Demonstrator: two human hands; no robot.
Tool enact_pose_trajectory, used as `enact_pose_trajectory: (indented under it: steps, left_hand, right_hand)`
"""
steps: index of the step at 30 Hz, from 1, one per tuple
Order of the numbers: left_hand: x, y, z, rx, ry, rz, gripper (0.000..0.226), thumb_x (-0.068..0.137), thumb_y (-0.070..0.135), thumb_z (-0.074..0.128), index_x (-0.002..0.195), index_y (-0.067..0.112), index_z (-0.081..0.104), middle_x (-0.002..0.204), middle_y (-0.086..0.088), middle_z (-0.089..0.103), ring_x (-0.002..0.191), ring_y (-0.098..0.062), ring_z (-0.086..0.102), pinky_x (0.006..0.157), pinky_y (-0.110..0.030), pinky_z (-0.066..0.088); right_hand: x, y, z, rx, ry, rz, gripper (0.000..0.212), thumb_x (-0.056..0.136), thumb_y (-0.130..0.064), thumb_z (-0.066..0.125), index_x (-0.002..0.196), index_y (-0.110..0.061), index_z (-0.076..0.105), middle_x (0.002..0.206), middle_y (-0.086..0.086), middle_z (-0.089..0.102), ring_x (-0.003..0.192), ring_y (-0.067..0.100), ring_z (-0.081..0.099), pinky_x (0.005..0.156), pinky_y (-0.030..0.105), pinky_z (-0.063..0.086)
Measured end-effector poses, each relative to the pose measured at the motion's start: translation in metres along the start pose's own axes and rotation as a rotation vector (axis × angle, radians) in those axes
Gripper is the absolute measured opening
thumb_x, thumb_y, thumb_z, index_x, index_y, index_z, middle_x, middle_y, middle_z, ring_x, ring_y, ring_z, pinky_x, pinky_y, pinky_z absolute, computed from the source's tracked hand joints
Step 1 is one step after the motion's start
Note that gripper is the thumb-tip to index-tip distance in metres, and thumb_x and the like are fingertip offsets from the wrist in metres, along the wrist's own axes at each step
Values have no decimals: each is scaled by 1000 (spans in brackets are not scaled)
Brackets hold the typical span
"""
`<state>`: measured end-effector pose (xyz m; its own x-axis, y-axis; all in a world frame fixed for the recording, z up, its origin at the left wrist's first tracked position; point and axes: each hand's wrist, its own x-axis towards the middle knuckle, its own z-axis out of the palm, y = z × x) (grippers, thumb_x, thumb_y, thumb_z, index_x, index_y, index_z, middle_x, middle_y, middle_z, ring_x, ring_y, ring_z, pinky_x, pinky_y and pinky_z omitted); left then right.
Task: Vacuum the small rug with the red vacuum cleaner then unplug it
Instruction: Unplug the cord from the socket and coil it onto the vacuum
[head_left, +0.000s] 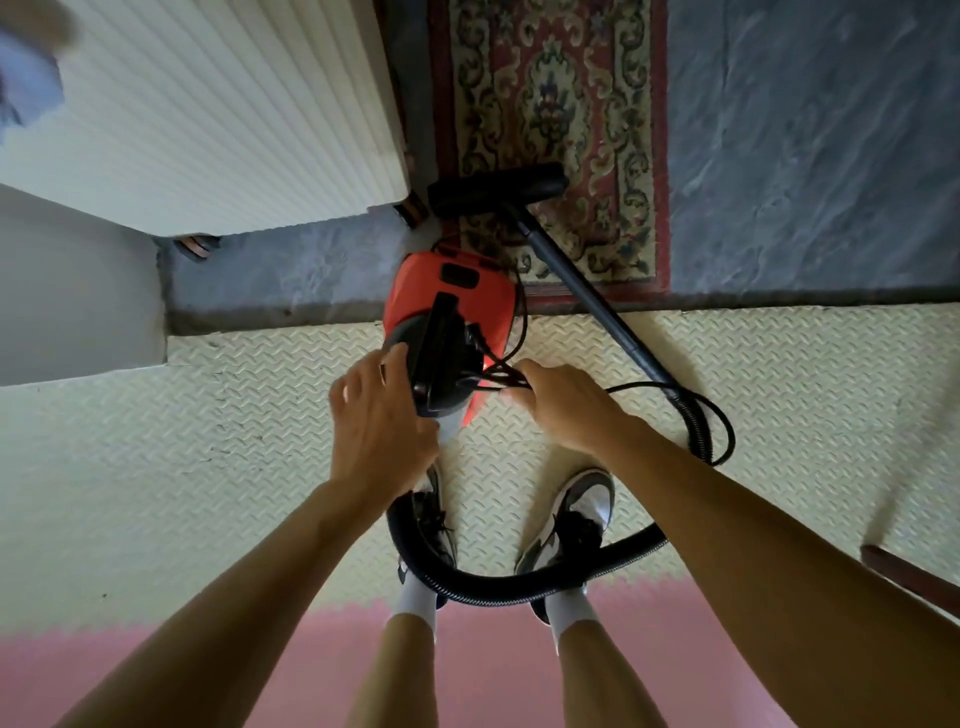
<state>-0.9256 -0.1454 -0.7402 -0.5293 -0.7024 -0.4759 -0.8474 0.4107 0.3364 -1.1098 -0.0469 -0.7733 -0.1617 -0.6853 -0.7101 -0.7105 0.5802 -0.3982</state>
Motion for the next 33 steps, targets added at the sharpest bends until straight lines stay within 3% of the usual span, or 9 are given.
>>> enact_pose_trajectory:
  steps: [5,8,10,13,17,22,26,30,33]
  left_hand:
    - [1,-34,21,-97,-67,-211,62,89,31,52,142,10,27,140,-15,39,129,-30,36,110,-49,24]
    - [4,-36,26,-187,-75,-241,56,91,30,48,140,9,30,138,-15,41,128,-29,39,109,-47,24]
    - [8,-37,27,-221,-72,-248,52,92,30,47,138,9,33,136,-15,43,126,-29,40,108,-46,25]
    - [15,-39,28,-227,-93,-259,54,93,31,46,140,10,32,139,-14,42,128,-28,40,109,-46,24]
    - [26,-39,23,-232,-115,-259,51,94,29,45,140,10,33,139,-13,42,127,-27,41,110,-45,23]
    - [38,-35,14,-233,-132,-239,41,95,26,43,133,11,41,132,-12,47,122,-25,44,107,-41,24]
    - [45,-37,14,-243,-162,-256,43,96,29,41,135,11,41,135,-12,46,123,-25,44,108,-42,24]
    - [45,-40,21,-249,-195,-248,45,96,30,39,137,13,39,135,-13,46,122,-26,46,107,-43,26]
    - [43,-41,25,-263,-223,-228,45,96,31,38,139,15,37,135,-13,46,121,-28,47,106,-45,27]
  right_hand:
    - [24,-3,20,167,63,-9,38,99,-40,41,127,-17,52,73,7,60,72,25,58,63,30,34]
    - [30,-3,27,401,144,13,17,100,-34,43,92,-29,57,61,-11,47,57,-4,51,55,14,34]
    - [36,-6,28,474,127,39,28,101,-30,43,74,-38,45,60,-16,42,53,-13,47,54,8,35]
    - [45,-4,29,460,26,75,24,101,-33,41,79,-33,50,68,-15,49,63,-4,48,62,15,34]
    - [51,3,30,394,-4,97,36,101,-38,36,122,-18,57,110,3,66,102,19,59,83,30,41]
    - [48,6,35,283,-12,126,34,102,-39,32,118,-19,54,81,1,60,81,23,59,70,31,39]
    - [38,13,45,312,-58,224,34,102,-39,31,110,-15,54,91,6,65,88,24,60,75,34,44]
    - [37,0,47,147,-57,120,34,102,-39,30,113,-15,52,64,-5,50,62,15,49,60,31,34]
    - [46,-8,29,-38,-102,68,41,102,-43,29,126,-16,48,68,0,50,66,21,50,63,31,33]
